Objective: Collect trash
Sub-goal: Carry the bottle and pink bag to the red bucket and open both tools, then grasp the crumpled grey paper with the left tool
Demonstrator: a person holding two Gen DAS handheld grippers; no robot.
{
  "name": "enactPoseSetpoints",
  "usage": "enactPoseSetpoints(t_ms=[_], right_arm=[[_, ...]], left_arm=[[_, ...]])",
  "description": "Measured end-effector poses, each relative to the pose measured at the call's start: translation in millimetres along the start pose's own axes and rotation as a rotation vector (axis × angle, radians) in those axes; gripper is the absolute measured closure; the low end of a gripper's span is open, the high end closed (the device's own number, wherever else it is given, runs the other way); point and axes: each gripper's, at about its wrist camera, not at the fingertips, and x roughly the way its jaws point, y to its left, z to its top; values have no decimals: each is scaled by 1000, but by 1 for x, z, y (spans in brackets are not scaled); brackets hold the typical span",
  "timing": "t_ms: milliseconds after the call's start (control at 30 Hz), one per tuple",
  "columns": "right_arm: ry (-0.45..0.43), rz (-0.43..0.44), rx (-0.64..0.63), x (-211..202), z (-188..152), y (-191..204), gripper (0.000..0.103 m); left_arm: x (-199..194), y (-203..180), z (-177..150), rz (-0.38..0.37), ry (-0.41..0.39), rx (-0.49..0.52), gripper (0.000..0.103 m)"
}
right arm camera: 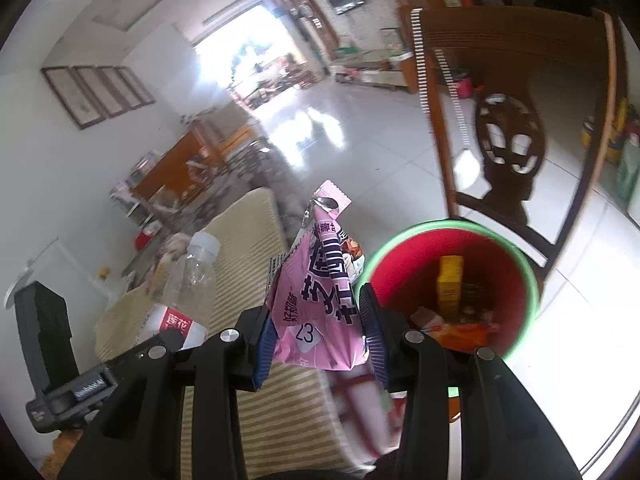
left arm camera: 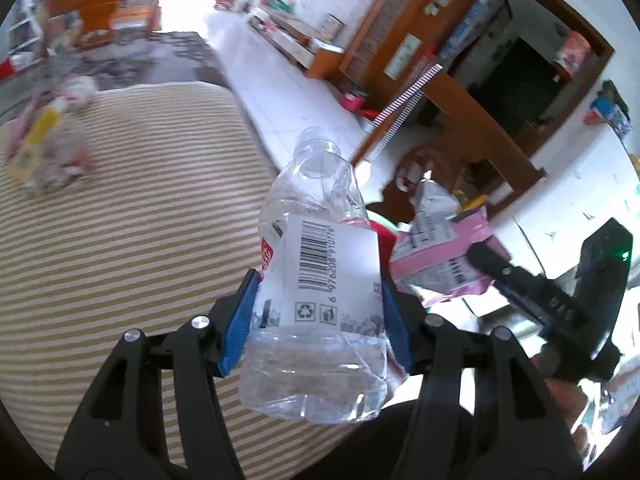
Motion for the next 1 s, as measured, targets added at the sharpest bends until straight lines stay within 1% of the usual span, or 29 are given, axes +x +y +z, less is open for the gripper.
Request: enactPoseSetpoints(t_ms=[100,133,167,200,233,267,333,367,433,533,567,633,667,733,767,800,867,900,933,967,1000], right_arm=[[-17,-48,37,-2,3,-19,65],[-25,-64,44,-3,4,-23,63],[-38,-82,54,-3,4,-28,56],[-56,-102,72,-5,5,-33,53],[-64,-110,87,-5,5,-36,48],[-71,-113,107,-6,5,-39,42],[-69,-109,139,-4,5,-41,40],[-66,-102,138,-3,5,-39,40],[-57,-72,104,1,7,-23,40],[-31,-11,51,11,10,7,36],[-17,30,38,14,12,21,36],[-16,106,51,17,13,37,35],[-1,166,48,21,14,52,34],[13,214,26,29,10,76,33],[32,242,3,38,4,93,29],[56,264,-19,48,-4,106,29],[88,281,-70,71,-24,126,29],[126,260,-101,82,-33,133,29],[201,238,-127,94,-39,141,29],[253,269,-143,102,-43,146,29],[252,274,-153,103,-44,149,31]], left_arm=[[20,-20,9,-45,29,47,47],[26,-27,11,-57,40,63,46],[31,-33,13,-60,52,79,39],[34,-36,14,-59,53,89,32],[34,-38,15,-52,39,97,20],[32,-38,15,-43,14,98,14],[26,-32,14,-38,-15,87,14],[23,-24,13,-24,-24,74,14],[15,-6,12,8,-41,40,14],[-3,36,10,80,-78,-53,14],[-11,56,10,115,-96,-91,14],[-23,84,13,181,-122,-131,14],[-29,99,14,220,-134,-148,14],[-40,134,18,303,-149,-195,14],[-43,146,22,325,-157,-211,14],[-48,161,25,364,-176,-227,14],[-52,181,30,430,-196,-227,14],[-51,191,35,474,-186,-223,14],[-49,198,38,491,-178,-222,14],[-48,203,42,497,-178,-221,14],[-46,206,47,504,-183,-217,14]])
